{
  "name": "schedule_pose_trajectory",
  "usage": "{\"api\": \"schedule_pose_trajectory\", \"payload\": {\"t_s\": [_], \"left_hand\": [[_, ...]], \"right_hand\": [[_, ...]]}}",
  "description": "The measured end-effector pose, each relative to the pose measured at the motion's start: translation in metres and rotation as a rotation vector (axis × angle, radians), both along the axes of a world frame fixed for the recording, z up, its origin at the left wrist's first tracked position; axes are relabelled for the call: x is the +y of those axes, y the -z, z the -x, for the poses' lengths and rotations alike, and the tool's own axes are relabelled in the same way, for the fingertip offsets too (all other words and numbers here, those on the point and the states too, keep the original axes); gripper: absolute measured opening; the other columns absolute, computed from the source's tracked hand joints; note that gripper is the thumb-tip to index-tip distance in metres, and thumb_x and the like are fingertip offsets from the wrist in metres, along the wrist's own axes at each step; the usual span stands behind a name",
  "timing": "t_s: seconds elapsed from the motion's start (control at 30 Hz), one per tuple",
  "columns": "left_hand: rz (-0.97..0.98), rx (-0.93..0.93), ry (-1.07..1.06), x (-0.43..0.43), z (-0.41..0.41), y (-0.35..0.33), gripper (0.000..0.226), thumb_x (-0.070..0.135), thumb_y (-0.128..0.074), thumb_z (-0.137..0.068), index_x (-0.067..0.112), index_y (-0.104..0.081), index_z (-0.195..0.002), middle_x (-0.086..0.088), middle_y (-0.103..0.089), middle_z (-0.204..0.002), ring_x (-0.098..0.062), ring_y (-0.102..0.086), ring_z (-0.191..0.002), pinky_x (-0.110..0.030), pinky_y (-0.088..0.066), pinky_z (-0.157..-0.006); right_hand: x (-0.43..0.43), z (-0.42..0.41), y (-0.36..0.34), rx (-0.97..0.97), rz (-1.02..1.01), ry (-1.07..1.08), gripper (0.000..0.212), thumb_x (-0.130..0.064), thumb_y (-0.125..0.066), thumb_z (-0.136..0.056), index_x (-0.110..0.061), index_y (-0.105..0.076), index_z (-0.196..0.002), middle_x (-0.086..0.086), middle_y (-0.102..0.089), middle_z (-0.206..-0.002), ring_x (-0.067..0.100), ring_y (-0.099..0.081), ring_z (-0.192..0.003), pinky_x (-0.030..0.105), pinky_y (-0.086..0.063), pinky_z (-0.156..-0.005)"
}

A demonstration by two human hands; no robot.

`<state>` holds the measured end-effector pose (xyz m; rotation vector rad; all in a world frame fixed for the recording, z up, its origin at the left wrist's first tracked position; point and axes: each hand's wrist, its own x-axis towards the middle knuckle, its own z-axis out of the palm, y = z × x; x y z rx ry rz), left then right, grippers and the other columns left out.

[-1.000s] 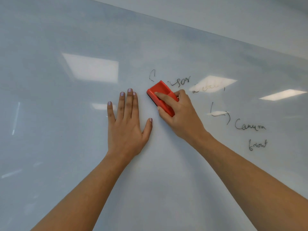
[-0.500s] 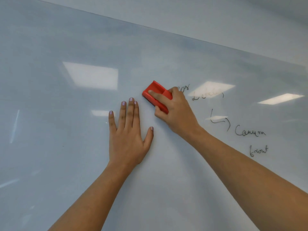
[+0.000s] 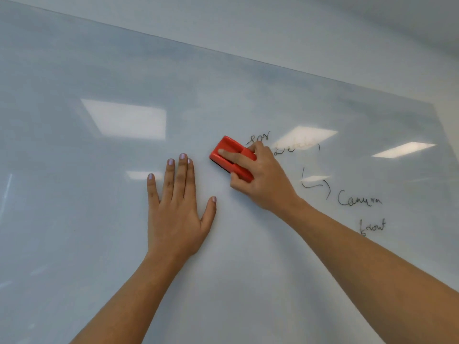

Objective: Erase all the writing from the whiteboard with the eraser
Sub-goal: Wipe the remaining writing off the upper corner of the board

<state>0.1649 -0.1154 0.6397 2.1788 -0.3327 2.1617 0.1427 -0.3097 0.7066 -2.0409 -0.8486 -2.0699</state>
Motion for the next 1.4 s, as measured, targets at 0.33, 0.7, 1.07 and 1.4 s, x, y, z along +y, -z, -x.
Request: {"api": "schedule_pose_trajectory", "payload": {"t_s": [0.33,0.7,1.07,1.4], "left_hand": [[0.011,-0.003,-0.013,-0.006,0.002,-0.003,0.08,0.05,-0.029,-0.092,0.0,-0.021,-0.154,-0.012,-0.016,-0.164,-0.029,-0.014,-0.151,-0.056,-0.003,-0.119],[-0.06,0.023,-0.018,-0.046,0.008,-0.038,0.074,0.049,-0.031,-0.09,0.011,-0.031,-0.154,-0.009,-0.018,-0.164,-0.031,-0.007,-0.152,-0.059,0.005,-0.118],[-0.203,0.007,0.064,-0.077,-0.011,-0.028,0.073,0.047,-0.027,-0.094,0.007,-0.027,-0.154,-0.008,-0.026,-0.162,-0.028,-0.018,-0.15,-0.058,-0.005,-0.12],[-0.218,-0.005,0.041,-0.077,-0.013,-0.027,0.074,0.049,-0.026,-0.094,0.007,-0.026,-0.155,-0.009,-0.025,-0.162,-0.028,-0.019,-0.15,-0.059,-0.007,-0.12]], "right_hand": [[-0.019,-0.006,-0.01,0.038,-0.321,-0.049,0.046,-0.033,-0.058,-0.088,-0.035,-0.056,-0.134,0.003,-0.038,-0.102,0.024,-0.044,-0.095,0.032,-0.043,-0.089],[-0.059,-0.012,-0.018,0.06,-0.489,-0.019,0.046,-0.036,-0.056,-0.09,-0.038,-0.052,-0.136,0.005,-0.041,-0.111,0.024,-0.043,-0.099,0.04,-0.045,-0.095],[-0.105,-0.014,0.011,0.021,-0.386,0.035,0.045,-0.038,-0.058,-0.089,-0.042,-0.053,-0.133,-0.004,-0.036,-0.099,0.02,-0.044,-0.095,0.037,-0.048,-0.088],[-0.07,-0.015,0.003,-0.036,-0.325,-0.006,0.047,-0.04,-0.057,-0.088,-0.042,-0.053,-0.134,0.001,-0.042,-0.103,0.018,-0.045,-0.094,0.026,-0.044,-0.081]]}}
